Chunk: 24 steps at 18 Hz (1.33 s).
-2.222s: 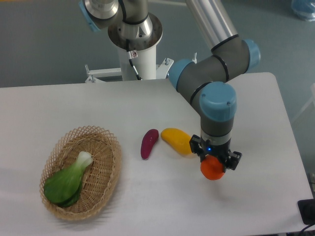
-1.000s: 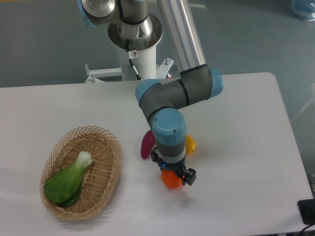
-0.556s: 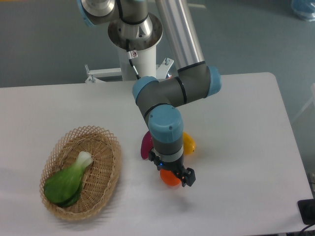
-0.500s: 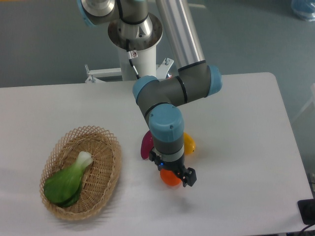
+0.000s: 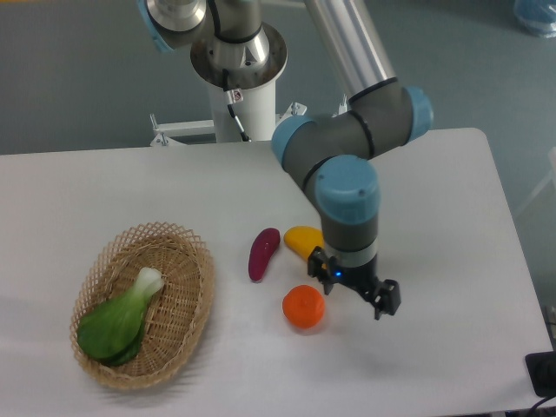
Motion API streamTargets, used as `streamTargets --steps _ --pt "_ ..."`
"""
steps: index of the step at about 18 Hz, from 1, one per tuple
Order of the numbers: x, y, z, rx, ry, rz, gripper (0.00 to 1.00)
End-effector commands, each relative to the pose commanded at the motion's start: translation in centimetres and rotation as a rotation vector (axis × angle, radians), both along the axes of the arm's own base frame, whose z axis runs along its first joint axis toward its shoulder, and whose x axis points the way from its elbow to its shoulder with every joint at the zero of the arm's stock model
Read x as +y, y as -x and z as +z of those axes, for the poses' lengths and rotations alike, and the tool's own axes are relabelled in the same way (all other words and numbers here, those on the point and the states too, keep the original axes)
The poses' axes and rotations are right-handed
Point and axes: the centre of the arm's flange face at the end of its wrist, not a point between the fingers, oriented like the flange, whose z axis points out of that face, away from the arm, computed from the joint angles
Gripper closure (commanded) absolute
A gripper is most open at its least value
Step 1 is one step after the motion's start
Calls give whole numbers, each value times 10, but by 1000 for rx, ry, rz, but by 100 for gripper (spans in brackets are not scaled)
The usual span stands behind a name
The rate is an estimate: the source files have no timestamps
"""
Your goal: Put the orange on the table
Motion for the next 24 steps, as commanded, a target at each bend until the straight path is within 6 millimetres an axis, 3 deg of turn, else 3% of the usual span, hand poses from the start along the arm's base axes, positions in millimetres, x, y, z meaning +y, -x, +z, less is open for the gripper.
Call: streamTargets --steps 10,13,24 --pt "-68 60 19 -74 -22 -51 0" --pt "-76 59 20 -107 15 -84 0" --pt "-78 51 19 -117 21 -85 0"
